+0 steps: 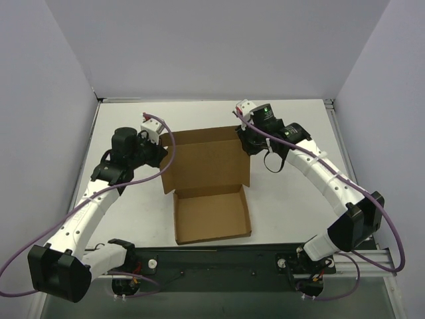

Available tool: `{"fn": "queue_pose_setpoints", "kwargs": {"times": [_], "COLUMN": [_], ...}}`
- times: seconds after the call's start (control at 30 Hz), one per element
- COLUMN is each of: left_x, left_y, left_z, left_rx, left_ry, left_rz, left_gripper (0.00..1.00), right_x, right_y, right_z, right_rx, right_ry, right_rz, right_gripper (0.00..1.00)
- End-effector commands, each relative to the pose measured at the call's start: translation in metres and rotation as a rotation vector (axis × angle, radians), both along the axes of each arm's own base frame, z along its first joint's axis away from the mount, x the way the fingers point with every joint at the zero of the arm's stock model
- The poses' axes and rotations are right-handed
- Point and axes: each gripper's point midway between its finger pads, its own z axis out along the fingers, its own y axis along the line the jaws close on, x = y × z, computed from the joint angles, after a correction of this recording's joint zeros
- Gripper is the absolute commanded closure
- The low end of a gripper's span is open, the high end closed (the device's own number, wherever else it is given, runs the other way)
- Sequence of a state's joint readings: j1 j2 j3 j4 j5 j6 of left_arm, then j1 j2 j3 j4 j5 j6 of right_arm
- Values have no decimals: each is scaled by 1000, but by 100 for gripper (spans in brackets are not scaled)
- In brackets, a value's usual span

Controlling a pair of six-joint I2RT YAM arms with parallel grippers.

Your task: Fold the paper box

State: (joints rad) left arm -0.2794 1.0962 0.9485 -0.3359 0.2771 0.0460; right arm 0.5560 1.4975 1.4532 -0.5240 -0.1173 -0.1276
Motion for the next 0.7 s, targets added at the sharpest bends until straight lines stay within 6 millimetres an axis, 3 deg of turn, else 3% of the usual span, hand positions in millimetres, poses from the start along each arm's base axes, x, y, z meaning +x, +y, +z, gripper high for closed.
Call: {"fn": "queue_pose_setpoints", "kwargs": {"times": [0.0, 0.03, 0.07, 0.13, 0.4, 0.47, 0.6, 0.63, 0.67], "left_x": [19, 21, 26, 39, 83, 91, 93, 92, 93], "left_y": [-5, -13, -16, -18, -44, -50, -69, -72, -76], "left_z": [47, 47, 61, 61, 94, 107, 102, 90, 94], "left_rx": [-46, -39, -60, -47, -125, -171, -193, -186, -210], "left_ry": [-153, -154, -169, -172, -254, -311, -357, -352, -382], "left_rz": [67, 60, 81, 133, 253, 285, 309, 313, 320], "left_gripper": [100, 100, 100, 100, 100, 100, 100, 100, 100], "right_x": [1, 4, 7, 16, 49, 55, 60, 59, 56], "right_y": [3, 5, 4, 4, -2, 0, 0, -3, -5], "right_z": [8, 11, 12, 17, 63, 66, 70, 69, 54], "right_rx": [21, 33, 28, 44, 134, 202, 276, 273, 256], "right_ry": [-57, -77, -93, -134, -369, -406, -485, -510, -507], "right_rz": [-54, -65, -90, -143, -399, -448, -533, -565, -574], "right_gripper": [86, 90, 92, 99, 100, 100, 100, 100, 100]}}
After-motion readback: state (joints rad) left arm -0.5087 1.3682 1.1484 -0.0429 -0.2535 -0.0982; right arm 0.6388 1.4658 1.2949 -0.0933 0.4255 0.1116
